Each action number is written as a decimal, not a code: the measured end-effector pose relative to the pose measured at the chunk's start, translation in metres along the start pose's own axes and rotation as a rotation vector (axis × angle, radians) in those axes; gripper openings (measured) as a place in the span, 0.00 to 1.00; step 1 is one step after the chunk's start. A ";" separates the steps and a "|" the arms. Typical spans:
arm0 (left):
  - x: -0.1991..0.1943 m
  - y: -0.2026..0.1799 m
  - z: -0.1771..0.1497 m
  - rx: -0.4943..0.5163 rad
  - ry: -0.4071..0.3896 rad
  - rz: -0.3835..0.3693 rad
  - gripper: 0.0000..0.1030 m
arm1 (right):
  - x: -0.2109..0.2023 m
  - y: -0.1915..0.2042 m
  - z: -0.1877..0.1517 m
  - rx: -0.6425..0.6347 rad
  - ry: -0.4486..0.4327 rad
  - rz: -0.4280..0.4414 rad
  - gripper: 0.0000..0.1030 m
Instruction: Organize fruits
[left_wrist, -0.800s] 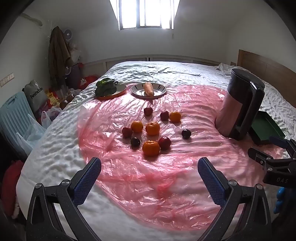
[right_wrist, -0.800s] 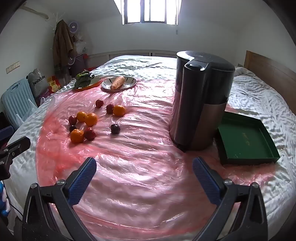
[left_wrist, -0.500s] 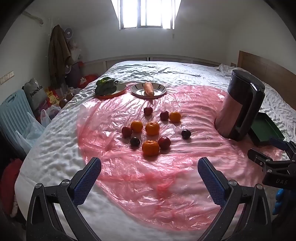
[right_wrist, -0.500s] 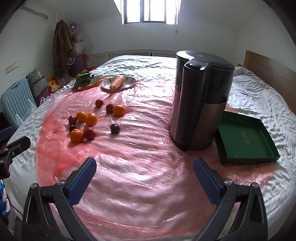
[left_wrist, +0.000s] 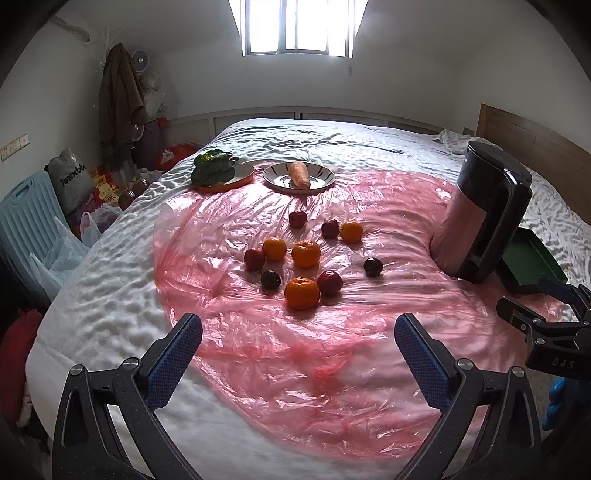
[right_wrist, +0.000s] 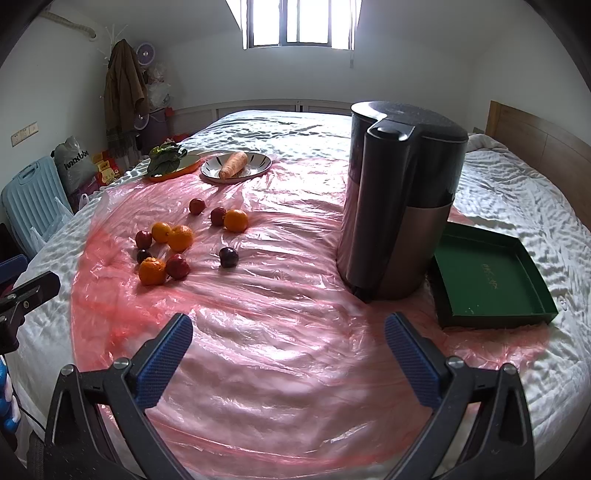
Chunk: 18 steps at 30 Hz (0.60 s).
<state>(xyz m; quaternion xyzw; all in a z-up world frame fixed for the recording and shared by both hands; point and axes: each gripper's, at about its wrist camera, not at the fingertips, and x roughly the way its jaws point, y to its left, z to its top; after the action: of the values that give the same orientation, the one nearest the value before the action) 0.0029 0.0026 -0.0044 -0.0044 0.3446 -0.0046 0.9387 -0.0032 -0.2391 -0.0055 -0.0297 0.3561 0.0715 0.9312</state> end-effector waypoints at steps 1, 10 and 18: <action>0.000 0.000 0.000 0.000 0.002 -0.001 0.99 | 0.003 -0.003 -0.001 0.002 0.000 0.000 1.00; 0.000 -0.001 0.000 0.013 0.000 0.004 0.99 | 0.003 -0.004 0.001 0.003 -0.003 -0.002 1.00; 0.001 -0.002 0.001 0.021 -0.001 0.005 0.99 | 0.003 -0.006 0.002 0.003 -0.005 -0.003 1.00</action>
<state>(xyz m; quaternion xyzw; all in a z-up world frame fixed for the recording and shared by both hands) 0.0040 0.0003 -0.0043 0.0062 0.3438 -0.0059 0.9390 0.0006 -0.2447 -0.0060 -0.0288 0.3541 0.0694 0.9322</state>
